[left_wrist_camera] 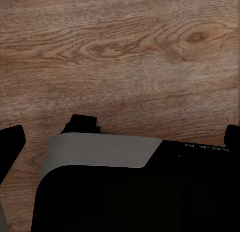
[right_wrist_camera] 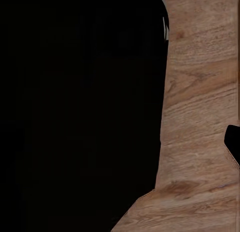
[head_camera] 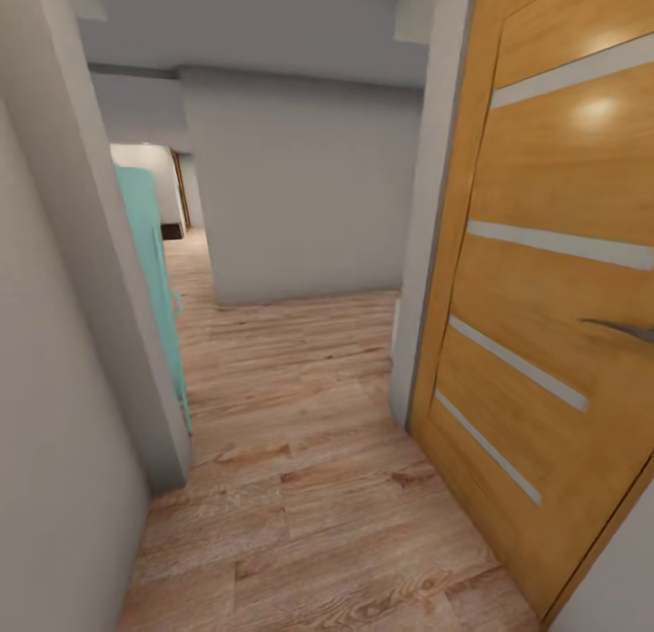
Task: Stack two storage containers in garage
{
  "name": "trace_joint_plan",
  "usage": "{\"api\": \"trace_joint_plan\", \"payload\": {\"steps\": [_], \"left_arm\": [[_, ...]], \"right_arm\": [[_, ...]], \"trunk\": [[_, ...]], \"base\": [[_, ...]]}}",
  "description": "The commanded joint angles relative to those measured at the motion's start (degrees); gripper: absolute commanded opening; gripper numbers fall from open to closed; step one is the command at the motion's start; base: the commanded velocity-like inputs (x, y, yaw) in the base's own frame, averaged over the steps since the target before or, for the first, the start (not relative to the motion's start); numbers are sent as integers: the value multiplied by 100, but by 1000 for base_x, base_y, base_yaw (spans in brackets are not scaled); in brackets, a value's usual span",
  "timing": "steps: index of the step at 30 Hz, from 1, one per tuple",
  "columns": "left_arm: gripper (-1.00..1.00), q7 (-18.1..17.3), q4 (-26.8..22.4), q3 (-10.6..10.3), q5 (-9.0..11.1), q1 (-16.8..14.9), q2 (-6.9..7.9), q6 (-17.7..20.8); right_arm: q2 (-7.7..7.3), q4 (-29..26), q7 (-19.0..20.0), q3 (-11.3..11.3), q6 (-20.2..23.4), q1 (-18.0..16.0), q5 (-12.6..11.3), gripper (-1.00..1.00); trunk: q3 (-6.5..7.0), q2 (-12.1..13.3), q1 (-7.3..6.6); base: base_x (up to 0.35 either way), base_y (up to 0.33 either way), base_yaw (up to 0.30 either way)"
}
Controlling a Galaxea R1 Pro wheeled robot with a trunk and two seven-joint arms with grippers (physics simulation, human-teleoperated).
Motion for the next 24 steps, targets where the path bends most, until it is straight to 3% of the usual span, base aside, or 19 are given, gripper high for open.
{"api": "trace_joint_plan", "payload": {"steps": [1, 24], "left_arm": [[100, 22, 4, -50, 50, -4, 0, -21], [100, 24, 4, -46, 49, 5, -66, -29]], "right_arm": [[-1, -6, -2, -2, 0, -2, 2, 100], [3, -5, -2, -4, 0, -2, -1, 100]], "trunk": [[-5, -2, 3], [-5, -2, 3]], "base": [[339, 14, 1], [337, -34, 0]]}}
